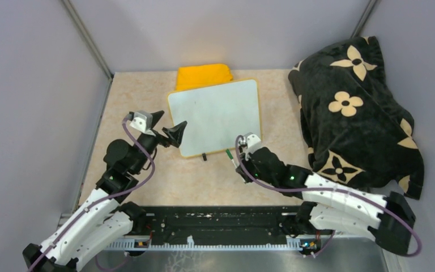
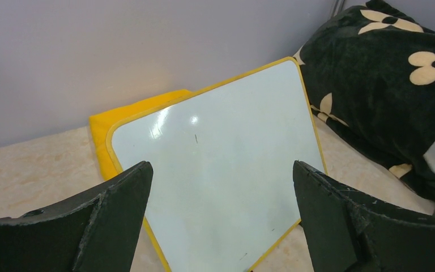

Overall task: Write a sentence on the whiteboard
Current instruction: Open the whiteboard marker at the center of the board.

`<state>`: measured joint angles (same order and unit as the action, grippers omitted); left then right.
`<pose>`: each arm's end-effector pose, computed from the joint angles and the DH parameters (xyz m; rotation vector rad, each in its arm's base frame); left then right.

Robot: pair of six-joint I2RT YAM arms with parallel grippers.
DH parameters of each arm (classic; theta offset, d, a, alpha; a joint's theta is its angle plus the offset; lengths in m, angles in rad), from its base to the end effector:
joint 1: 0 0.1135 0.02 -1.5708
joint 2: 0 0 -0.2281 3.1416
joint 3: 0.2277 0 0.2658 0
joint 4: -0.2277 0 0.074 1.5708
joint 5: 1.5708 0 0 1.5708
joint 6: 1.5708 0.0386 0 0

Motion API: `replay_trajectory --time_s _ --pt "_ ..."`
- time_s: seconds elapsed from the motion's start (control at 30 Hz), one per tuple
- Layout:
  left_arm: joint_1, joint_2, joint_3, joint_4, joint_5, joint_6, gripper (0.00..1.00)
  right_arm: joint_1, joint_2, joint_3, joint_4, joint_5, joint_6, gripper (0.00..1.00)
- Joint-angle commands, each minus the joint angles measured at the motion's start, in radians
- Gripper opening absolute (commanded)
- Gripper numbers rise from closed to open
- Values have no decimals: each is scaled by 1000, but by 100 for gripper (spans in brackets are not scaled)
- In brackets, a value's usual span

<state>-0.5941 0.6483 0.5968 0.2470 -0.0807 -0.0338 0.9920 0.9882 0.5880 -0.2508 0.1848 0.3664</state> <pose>0.1759 -0.1151 0.3197 0.3187 1.3547 -0.4692 0.1402 0.2016 0.1905 -0.5972 2.1838 0.5406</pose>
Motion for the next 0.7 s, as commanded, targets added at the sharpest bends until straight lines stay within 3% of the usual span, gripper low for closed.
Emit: replay_trajectory --time_s 0.0,0.17,0.27,0.43,0.67 --pt "-7 29 -1 23 32 -63 99 0 -204 -41 64 -13 6 0" --pt "-6 82 48 25 72 -203 99 0 -397 -66 110 -2 28 0" --pt "-6 117 114 -20 203 -319 99 0 -447 -56 163 -33 31 0" --pt "-7 164 149 41 503 -473 99 1 -443 -30 295 -91 38 0" --pt "-6 205 172 156 633 -600 99 2 -387 7 426 -154 44 0"
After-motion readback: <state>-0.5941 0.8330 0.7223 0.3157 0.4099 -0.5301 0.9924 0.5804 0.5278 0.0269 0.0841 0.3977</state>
